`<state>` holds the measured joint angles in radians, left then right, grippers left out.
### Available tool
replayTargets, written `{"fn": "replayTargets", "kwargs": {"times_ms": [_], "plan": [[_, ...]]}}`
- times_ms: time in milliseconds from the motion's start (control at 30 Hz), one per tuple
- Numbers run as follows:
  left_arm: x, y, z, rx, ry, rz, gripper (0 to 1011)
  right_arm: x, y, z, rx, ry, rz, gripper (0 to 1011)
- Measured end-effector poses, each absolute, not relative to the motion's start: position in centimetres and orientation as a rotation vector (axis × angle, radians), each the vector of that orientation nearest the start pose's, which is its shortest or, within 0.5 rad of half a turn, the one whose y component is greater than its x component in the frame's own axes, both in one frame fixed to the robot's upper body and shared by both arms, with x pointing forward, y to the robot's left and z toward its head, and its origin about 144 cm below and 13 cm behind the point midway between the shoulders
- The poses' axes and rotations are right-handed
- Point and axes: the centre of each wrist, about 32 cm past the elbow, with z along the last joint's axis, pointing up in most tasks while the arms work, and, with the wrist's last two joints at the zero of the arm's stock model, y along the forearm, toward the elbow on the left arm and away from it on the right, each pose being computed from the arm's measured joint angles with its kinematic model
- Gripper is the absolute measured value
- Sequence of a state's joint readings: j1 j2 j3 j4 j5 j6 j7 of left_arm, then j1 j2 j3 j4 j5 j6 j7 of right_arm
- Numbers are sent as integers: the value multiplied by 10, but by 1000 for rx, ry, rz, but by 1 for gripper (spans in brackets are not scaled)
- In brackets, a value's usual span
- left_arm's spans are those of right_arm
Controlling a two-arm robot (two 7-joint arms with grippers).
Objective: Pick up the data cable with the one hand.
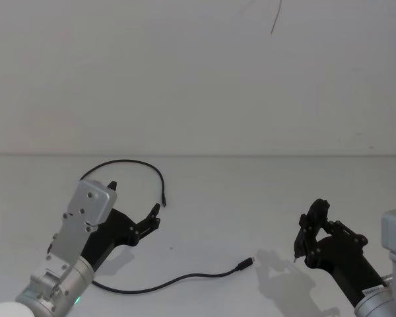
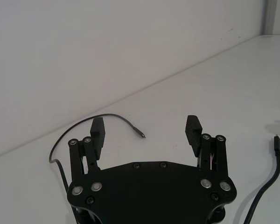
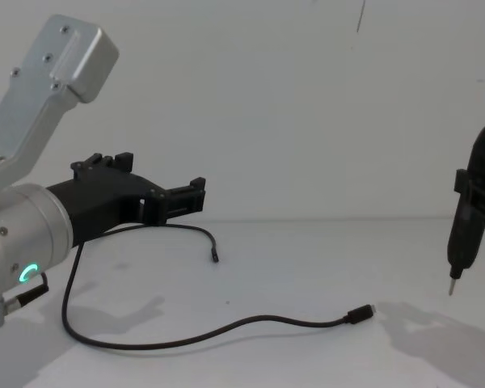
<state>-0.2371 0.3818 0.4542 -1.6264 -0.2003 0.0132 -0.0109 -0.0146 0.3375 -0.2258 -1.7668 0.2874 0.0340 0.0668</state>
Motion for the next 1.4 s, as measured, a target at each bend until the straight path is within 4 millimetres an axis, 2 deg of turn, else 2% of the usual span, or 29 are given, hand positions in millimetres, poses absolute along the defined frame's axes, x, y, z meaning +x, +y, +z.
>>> {"fn": "replayTargets", "kwargs": {"times_ms": [1400], "plan": [[492,197,1205,67,-267,1107,1001,443,-237,1189,26,-75,-1229,263]]}}
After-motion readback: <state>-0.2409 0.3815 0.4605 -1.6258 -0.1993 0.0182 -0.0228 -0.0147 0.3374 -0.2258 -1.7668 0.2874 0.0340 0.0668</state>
